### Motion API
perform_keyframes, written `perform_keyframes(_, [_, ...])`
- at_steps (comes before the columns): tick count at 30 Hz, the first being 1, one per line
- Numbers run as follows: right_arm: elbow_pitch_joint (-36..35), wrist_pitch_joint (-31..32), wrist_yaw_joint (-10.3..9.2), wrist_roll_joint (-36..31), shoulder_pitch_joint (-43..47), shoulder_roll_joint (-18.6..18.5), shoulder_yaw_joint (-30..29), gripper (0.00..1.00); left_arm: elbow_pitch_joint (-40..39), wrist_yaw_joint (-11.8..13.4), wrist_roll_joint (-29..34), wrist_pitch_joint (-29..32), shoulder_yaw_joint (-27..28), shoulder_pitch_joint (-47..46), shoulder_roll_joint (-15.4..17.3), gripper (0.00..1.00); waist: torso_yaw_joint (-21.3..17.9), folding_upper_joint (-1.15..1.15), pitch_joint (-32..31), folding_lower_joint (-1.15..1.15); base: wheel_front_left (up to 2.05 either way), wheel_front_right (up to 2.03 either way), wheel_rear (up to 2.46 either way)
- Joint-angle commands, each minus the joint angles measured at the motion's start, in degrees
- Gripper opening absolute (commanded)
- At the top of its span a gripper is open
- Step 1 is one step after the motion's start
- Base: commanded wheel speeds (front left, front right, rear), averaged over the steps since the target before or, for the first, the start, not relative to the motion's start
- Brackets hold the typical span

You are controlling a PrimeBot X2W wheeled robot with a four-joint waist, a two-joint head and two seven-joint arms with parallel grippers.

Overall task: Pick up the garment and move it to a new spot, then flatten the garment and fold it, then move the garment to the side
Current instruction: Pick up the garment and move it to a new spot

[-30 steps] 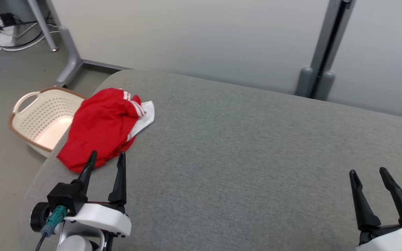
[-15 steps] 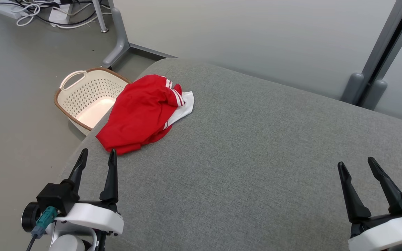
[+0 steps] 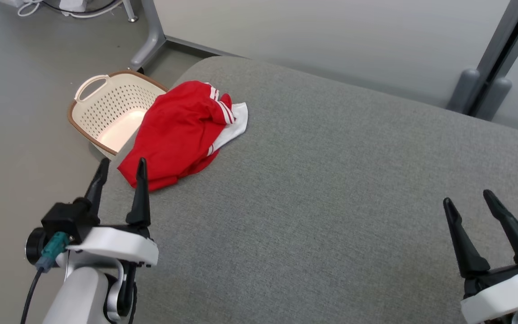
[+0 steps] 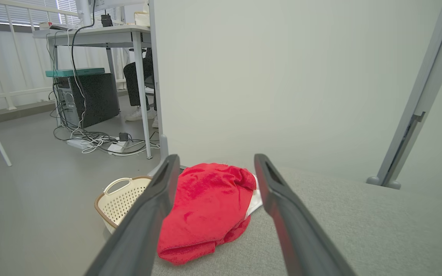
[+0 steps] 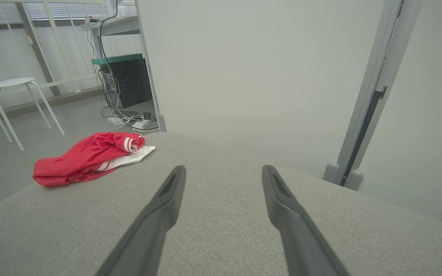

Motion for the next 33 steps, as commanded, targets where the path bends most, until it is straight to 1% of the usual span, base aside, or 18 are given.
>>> perform_keyframes(1, [-1.0, 0.6, 0.00, -0.1, -1.1, -0.9, -0.3, 1.00, 1.0, -0.6, -0.4, -0.1, 0.8, -2.2, -0.5, 1.00, -1.6, 0.00, 3.1, 0.00, 0.00, 0.00, 0.00])
perform_keyframes(6, [-4.9, 3.0, 0.00, 0.3, -3.9, -4.2, -0.8, 1.00, 8.7, -2.8, -1.1, -0.1, 3.4, -9.7, -2.1, 1.00, -5.2, 0.00, 11.2, 0.00, 0.00, 0.00, 0.00])
perform_keyframes(8, [-6.0, 3.6, 0.00, 0.6, -5.3, -5.5, -1.1, 1.00, 13.1, -3.7, -1.5, -0.1, 4.7, -12.6, -2.6, 1.00, -6.6, 0.00, 14.3, 0.00, 0.00, 0.00, 0.00])
perform_keyframes(12, [-7.6, 4.3, 0.00, 1.4, -7.7, -7.6, -1.2, 1.00, 23.1, -5.6, -1.6, -0.1, 6.9, -18.8, -2.4, 1.00, -9.1, 0.00, 19.7, 0.00, 0.00, 0.00, 0.00])
perform_keyframes(16, [-7.8, 3.8, 0.00, 2.0, -9.2, -8.9, -1.4, 1.00, 32.0, -7.3, -1.4, -0.1, 8.1, -23.3, -2.3, 1.00, -10.5, 0.00, 22.7, 0.00, 0.00, 0.00, 0.00])
perform_keyframes(21, [-6.9, 3.1, 0.00, 2.6, -10.4, -9.6, -1.6, 1.00, 41.7, -8.7, -1.7, 0.0, 8.7, -26.8, -1.6, 1.00, -11.6, 0.00, 24.5, 0.00, 0.00, 0.00, 0.00])
perform_keyframes(22, [-6.7, 2.8, 0.00, 2.6, -10.6, -9.6, -1.6, 1.00, 43.0, -8.7, -1.5, 0.0, 8.7, -27.3, -1.4, 0.78, -11.7, 0.00, 24.6, 0.00, 0.00, 0.00, 0.00])
perform_keyframes(23, [-6.6, 2.7, 0.00, 2.8, -10.8, -9.6, -1.6, 1.00, 43.5, -8.4, -0.9, 0.0, 8.9, -27.8, -0.9, 0.78, -11.8, 0.00, 24.7, 0.00, 0.00, 0.00, 0.00])
perform_keyframes(24, [-6.5, 2.5, 0.00, 2.8, -11.1, -9.5, -1.6, 1.00, 43.6, -8.5, -1.0, 0.0, 9.3, -28.0, -0.9, 0.00, -11.9, 0.00, 24.8, 0.00, 0.00, 0.00, 0.00])
perform_keyframes(25, [-6.4, 2.3, 0.00, 2.8, -11.2, -9.5, -1.6, 1.00, 43.3, -8.4, -0.6, 0.0, 9.6, -28.0, -0.7, 0.00, -11.9, 0.00, 24.8, 0.00, 0.00, 0.00, 0.00])
perform_keyframes(28, [-5.7, 1.6, 0.00, 2.9, -11.7, -9.0, -1.9, 1.00, 39.5, -7.1, 0.6, -0.1, 11.4, -27.0, 0.1, 0.00, -11.8, 0.00, 24.3, 0.00, 0.00, 0.00, 0.00])
perform_keyframes(30, [-4.9, 1.0, 0.00, 2.9, -11.7, -8.8, -2.1, 1.00, 35.8, -6.4, 1.8, -0.1, 13.0, -25.6, 0.4, 0.00, -11.8, 0.00, 23.5, 0.00, 0.00, 0.00, 0.00])
perform_keyframes(33, [-3.9, 0.3, 0.00, 2.5, -11.5, -8.1, -2.6, 1.00, 29.0, -6.2, 4.1, -0.1, 14.9, -23.2, 0.1, 0.00, -11.6, 0.00, 22.0, 0.00, 0.00, 0.00, 0.00])
